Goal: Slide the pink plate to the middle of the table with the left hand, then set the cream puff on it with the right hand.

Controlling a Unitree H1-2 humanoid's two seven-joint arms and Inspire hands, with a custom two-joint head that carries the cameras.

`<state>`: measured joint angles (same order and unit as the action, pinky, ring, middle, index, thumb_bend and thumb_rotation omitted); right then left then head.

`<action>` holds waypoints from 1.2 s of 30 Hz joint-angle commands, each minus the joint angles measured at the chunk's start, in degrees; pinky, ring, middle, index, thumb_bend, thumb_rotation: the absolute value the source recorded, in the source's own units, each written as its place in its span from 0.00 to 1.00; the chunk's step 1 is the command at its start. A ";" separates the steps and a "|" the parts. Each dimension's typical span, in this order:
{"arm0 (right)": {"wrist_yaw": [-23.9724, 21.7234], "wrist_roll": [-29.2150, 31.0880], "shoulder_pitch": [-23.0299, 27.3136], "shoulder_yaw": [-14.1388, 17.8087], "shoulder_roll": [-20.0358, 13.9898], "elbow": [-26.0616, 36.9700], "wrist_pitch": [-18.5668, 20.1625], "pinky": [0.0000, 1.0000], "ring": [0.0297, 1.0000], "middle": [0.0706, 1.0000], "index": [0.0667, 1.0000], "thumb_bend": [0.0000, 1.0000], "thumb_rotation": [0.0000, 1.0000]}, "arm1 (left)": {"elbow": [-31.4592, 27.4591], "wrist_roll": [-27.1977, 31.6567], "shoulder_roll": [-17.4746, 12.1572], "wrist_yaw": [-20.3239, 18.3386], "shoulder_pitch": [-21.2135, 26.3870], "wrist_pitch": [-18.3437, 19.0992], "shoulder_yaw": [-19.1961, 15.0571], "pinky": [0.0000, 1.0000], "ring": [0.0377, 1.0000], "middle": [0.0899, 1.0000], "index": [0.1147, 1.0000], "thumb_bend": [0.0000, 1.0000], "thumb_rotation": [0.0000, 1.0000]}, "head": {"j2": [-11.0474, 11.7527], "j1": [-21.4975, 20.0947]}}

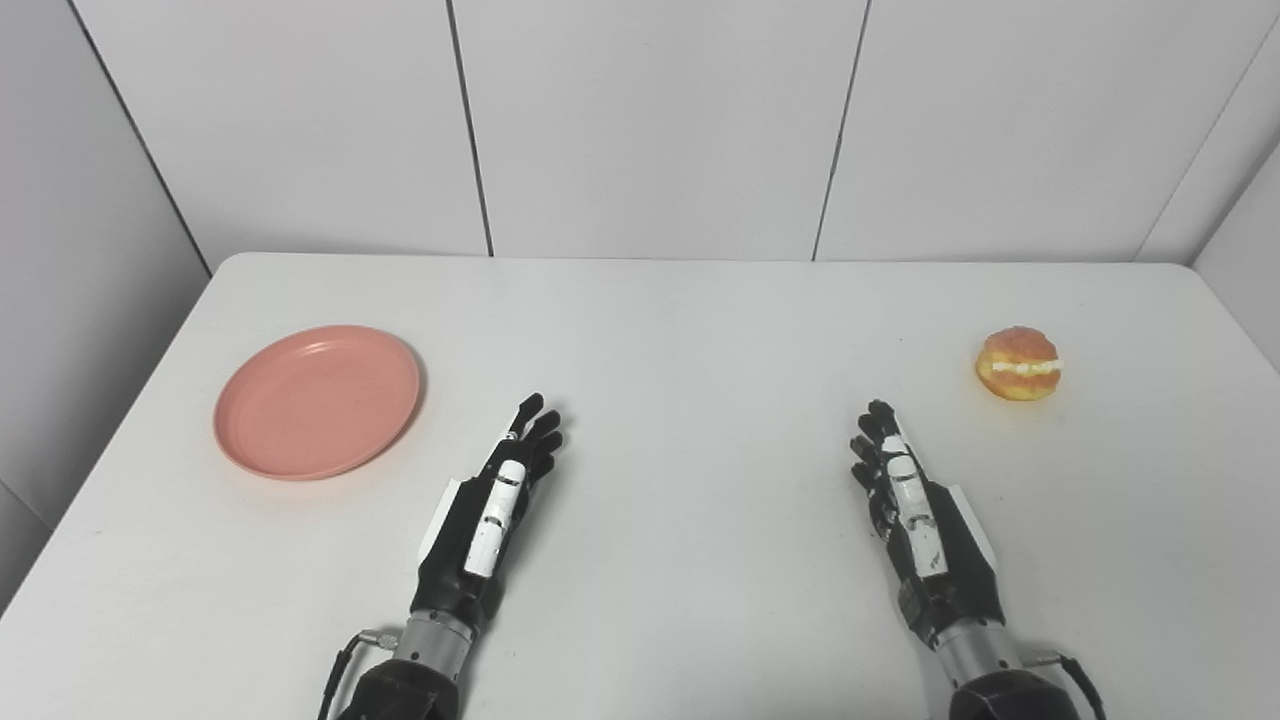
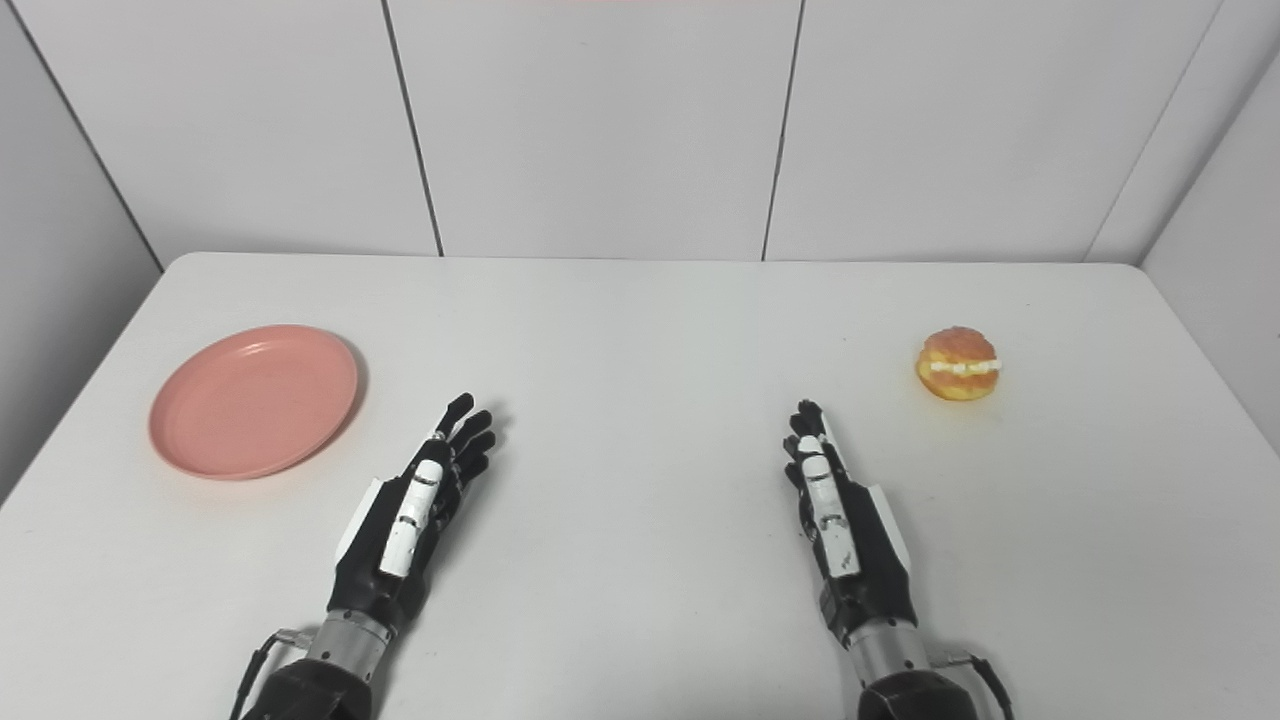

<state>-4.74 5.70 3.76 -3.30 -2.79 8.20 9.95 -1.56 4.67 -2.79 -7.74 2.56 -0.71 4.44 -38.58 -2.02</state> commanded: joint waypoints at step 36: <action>-2.26 -0.02 0.06 0.14 -1.02 -1.92 -4.92 1.00 1.00 1.00 1.00 0.25 1.00 | 2.57 -2.09 1.34 0.89 -1.57 -1.40 0.71 1.00 1.00 1.00 1.00 0.46 1.00 | 4.00 6.74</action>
<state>-5.96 4.63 3.77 -3.30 -3.85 6.80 7.57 -0.94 3.19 -2.24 -7.44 2.57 -1.95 4.69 -34.64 4.64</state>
